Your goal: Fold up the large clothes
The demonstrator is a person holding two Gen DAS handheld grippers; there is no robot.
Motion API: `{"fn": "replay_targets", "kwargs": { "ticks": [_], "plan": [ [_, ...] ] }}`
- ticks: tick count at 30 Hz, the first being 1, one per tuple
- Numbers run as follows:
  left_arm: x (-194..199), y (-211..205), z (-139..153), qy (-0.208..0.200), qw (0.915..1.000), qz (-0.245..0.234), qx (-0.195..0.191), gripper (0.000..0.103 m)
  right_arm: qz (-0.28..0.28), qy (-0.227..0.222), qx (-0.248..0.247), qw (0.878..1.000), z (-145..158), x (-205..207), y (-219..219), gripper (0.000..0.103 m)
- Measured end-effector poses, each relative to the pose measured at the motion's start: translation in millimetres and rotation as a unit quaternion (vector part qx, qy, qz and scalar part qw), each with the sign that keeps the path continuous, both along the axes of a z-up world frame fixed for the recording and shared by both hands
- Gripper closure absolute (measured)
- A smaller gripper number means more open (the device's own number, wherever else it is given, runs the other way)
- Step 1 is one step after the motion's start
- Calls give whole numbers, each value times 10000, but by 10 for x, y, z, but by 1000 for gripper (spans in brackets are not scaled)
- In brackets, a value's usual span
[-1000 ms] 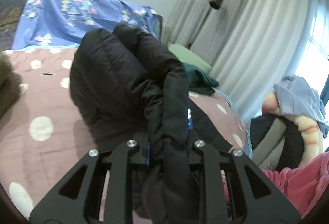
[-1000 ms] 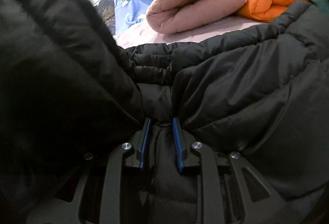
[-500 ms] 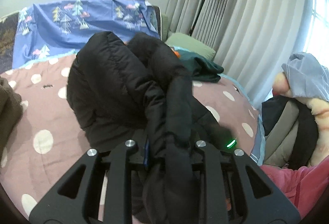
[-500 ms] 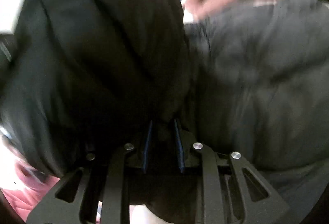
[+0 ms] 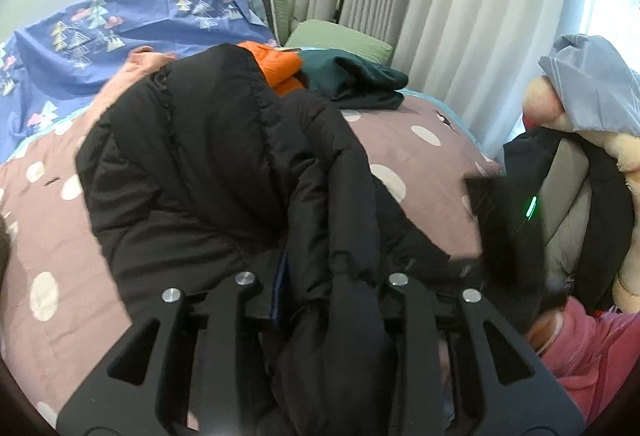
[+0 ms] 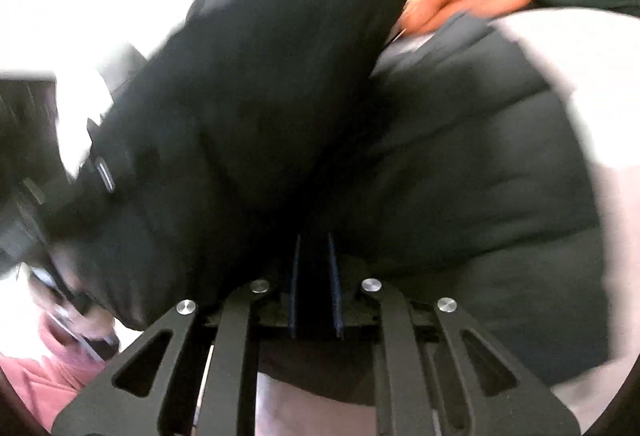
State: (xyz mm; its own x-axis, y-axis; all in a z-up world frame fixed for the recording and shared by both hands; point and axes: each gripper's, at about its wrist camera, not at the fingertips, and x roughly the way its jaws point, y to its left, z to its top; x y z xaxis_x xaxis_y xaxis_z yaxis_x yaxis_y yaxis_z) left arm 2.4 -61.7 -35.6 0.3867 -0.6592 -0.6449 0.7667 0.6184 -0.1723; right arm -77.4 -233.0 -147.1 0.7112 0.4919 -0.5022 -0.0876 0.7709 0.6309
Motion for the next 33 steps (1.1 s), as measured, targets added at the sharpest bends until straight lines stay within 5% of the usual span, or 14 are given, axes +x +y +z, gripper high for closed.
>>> {"fn": "replay_targets", "kwargs": {
  "ticks": [4,6,9,13,14,17,18,21,27,33],
  "plan": [
    [49,-385,-143,153,9999,-12,24,67,-412,78,1054,9935,23,42,-587,74],
    [19,-592,-245,100,9998,-53,152,64,-509,147,1571,9862,10,116,-787,38],
    [-67,-757,-337,-44,9994,-147,319,62,-413,334,1883,9807,-1,322,-934,29],
    [-157,-864,-393,-236,9983,-184,491,59,-23,734,1602,9844,43,864,-792,26],
    [-158,-887,-396,-253,9982,-175,520,58,30,682,1380,9881,133,993,-748,27],
    [-163,-1027,-361,-423,9973,-76,600,56,205,401,409,9981,465,1285,-750,83],
    [-163,-1070,-327,-506,9969,-58,597,54,324,290,80,9990,584,1373,-702,89],
    [-145,-1282,-243,-634,9968,-114,483,48,544,237,-669,9960,634,1519,-643,90],
    [22,-1460,-484,-126,9971,-408,623,37,956,486,-206,9940,142,1628,-1114,90],
    [-105,-883,-121,439,9939,-1014,-10,37,933,345,-68,9950,127,1572,-1180,90]
  ]
}}
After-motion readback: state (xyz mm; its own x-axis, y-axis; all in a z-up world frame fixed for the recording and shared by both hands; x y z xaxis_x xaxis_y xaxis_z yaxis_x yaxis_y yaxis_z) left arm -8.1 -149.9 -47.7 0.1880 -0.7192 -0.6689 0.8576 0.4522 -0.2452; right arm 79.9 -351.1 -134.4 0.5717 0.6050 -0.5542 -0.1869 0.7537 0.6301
